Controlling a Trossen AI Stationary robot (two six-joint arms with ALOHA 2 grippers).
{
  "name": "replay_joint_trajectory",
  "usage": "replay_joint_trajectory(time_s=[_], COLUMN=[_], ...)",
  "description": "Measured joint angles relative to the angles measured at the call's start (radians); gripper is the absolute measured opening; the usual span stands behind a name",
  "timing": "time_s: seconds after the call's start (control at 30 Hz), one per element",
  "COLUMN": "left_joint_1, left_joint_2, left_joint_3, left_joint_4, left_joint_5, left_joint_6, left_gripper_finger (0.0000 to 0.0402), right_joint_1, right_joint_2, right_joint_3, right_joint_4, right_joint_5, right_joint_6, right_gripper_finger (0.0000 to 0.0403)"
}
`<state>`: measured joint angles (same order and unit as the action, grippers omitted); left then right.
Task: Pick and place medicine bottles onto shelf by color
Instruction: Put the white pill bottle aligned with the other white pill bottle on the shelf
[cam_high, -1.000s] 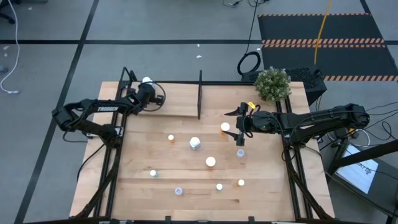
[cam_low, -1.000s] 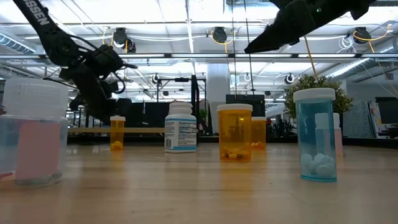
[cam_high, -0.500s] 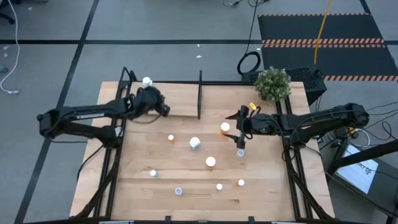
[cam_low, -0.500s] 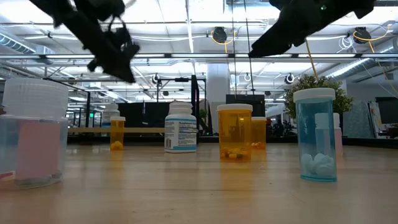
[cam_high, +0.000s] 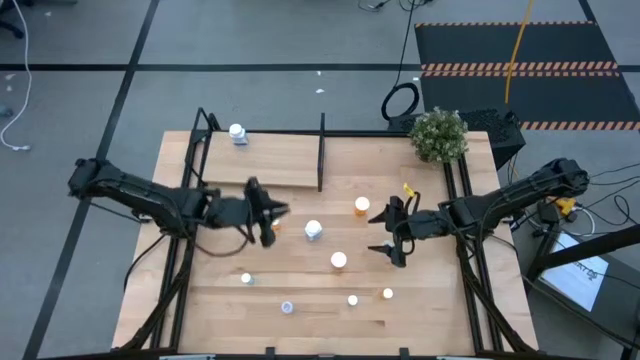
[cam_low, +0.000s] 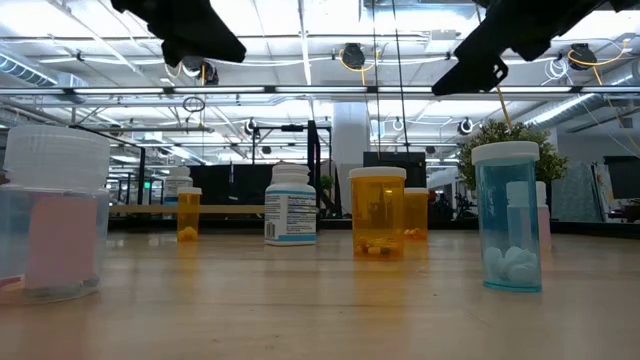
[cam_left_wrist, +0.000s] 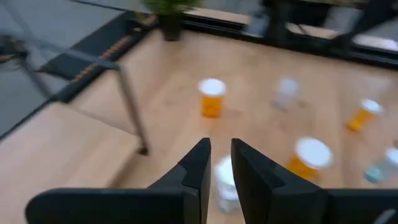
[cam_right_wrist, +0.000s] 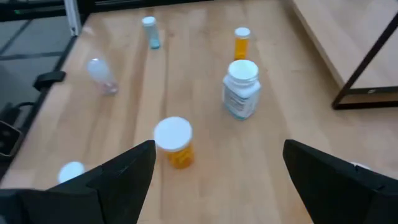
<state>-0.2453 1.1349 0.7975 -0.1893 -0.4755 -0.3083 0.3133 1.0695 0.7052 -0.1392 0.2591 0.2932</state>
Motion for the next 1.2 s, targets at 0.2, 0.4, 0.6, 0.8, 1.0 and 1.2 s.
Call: replay_joint_trajectory(time_s=[0.2, 0.4, 0.6, 0.8, 1.0, 1.2], left_joint_1=[-0.068, -0.063, -0.021, 0.040, 0.083, 0.133], left_joint_2=[0.143, 0.259, 0.366, 0.463, 0.517, 0.544], left_joint_3=[0.000, 0.042, 0.218, 0.375, 0.388, 0.377], left_joint_4=[0.093, 0.093, -0.085, -0.275, -0.279, -0.262], left_joint_5=[0.034, 0.082, 0.139, 0.200, 0.298, 0.314], left_joint_6=[-0.009, 0.003, 0.097, 0.184, 0.315, 0.322], left_gripper_finger=[0.0101, 0.0183, 0.0251, 0.0300, 0.0333, 0.0335], right_joint_1=[0.019, 0.020, 0.020, 0.020, 0.039, 0.041], right_joint_2=[0.000, 0.000, 0.000, 0.000, 0.001, 0.001], right_joint_3=[0.000, 0.000, 0.000, -0.001, -0.094, -0.146], right_joint_4=[0.010, 0.033, 0.071, 0.060, 0.195, 0.257], right_joint_5=[0.043, 0.060, 0.082, 0.085, 0.084, 0.142], right_joint_6=[0.036, 0.011, -0.059, -0.055, 0.053, 0.228], right_gripper_finger=[0.0349, 0.0349, 0.0349, 0.0349, 0.0349, 0.0349])
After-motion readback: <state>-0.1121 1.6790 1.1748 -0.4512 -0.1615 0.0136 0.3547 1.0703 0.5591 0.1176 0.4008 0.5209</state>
